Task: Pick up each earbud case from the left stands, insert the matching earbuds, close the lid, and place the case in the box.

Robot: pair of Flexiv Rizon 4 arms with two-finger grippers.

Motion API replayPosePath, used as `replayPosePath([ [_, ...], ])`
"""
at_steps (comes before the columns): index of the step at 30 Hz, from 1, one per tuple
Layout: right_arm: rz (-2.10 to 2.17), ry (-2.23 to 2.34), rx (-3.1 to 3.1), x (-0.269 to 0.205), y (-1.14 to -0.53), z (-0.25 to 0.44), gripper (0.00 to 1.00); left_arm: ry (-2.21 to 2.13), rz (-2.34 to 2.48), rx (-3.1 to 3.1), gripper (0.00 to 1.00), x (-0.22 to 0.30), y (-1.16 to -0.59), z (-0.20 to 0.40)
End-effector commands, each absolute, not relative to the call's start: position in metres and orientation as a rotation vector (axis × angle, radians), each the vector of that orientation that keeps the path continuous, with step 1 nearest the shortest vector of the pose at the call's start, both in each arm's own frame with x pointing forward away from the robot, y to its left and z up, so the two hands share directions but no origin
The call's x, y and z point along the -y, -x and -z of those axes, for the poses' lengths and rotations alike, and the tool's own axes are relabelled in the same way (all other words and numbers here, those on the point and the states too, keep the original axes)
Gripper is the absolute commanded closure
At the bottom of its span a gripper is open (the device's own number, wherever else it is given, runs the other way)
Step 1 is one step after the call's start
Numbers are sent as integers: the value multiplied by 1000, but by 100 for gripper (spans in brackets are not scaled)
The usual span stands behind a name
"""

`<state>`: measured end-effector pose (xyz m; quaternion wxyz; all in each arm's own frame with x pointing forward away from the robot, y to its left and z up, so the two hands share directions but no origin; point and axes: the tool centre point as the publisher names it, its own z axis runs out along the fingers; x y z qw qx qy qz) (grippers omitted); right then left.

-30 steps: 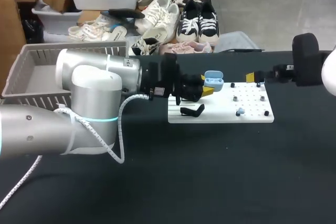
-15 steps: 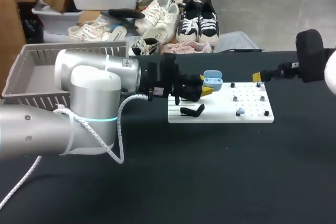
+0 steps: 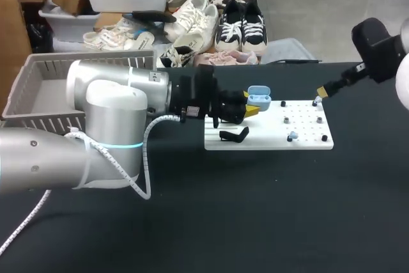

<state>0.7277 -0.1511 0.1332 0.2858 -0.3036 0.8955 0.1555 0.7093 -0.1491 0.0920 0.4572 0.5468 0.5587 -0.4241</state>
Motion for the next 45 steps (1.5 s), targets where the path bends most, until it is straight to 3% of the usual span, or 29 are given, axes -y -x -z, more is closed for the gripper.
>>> replayPosePath([
  [1, -166, 857, -2567, 150, -740, -129, 0, -1343, 1040, -1377, 100, 149, -707, -92],
  [20, -4, 1053, -2759, 157, -775, -71, 0, -1343, 1040, -1377, 100, 149, -707, -92],
  [26, -14, 1030, -2782, 162, -777, -58, 13, -1343, 1040, -1377, 100, 149, -707, -92],
  [36, 21, 1030, -2801, 166, -783, -44, 13, -1343, 1040, -1377, 100, 149, -707, -92],
  [42, 44, 967, -2788, 167, -789, -38, 25, -1343, 1040, -1377, 100, 149, -707, -92],
  [45, 45, 951, -2786, 167, -790, -36, 25, -1343, 1040, -1377, 100, 149, -707, -92],
])
